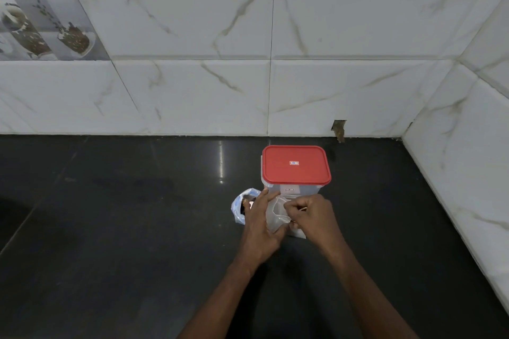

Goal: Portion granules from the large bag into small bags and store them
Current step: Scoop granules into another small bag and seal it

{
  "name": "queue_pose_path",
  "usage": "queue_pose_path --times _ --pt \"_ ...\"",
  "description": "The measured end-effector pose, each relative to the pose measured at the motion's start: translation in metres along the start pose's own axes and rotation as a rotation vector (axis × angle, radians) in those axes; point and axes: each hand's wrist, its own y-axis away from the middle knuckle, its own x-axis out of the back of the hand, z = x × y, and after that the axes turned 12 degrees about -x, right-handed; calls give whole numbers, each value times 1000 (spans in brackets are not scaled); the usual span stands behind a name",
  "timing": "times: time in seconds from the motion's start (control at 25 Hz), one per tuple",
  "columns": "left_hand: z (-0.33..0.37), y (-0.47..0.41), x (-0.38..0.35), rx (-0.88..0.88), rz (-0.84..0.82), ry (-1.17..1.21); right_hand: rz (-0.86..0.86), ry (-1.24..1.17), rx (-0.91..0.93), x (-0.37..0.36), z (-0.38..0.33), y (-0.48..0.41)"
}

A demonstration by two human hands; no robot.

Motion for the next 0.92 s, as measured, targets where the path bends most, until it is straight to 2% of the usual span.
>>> queue_pose_path --times 0.16,0.44,0.6,0.72,0.8,0.88,0.92 --pt "-5 9 1 31 37 24 -17 27 -70 -12 -6 0" --pt "6 3 27 67 36 46 -118 112 93 -24 -6 5" --pt "-5 15 41 129 -53 51 -159 169 107 -25 -8 5" --pt "-16 28 44 189 0 35 -209 102 73 -35 -5 5" --pt "-16 33 48 219 127 103 -105 42 12 -41 -3 1" --pt "-19 35 56 252 273 149 140 221 -1 -44 4 -11" --pt "-24 37 59 288 326 163 186 342 -7 -46 7 -15"
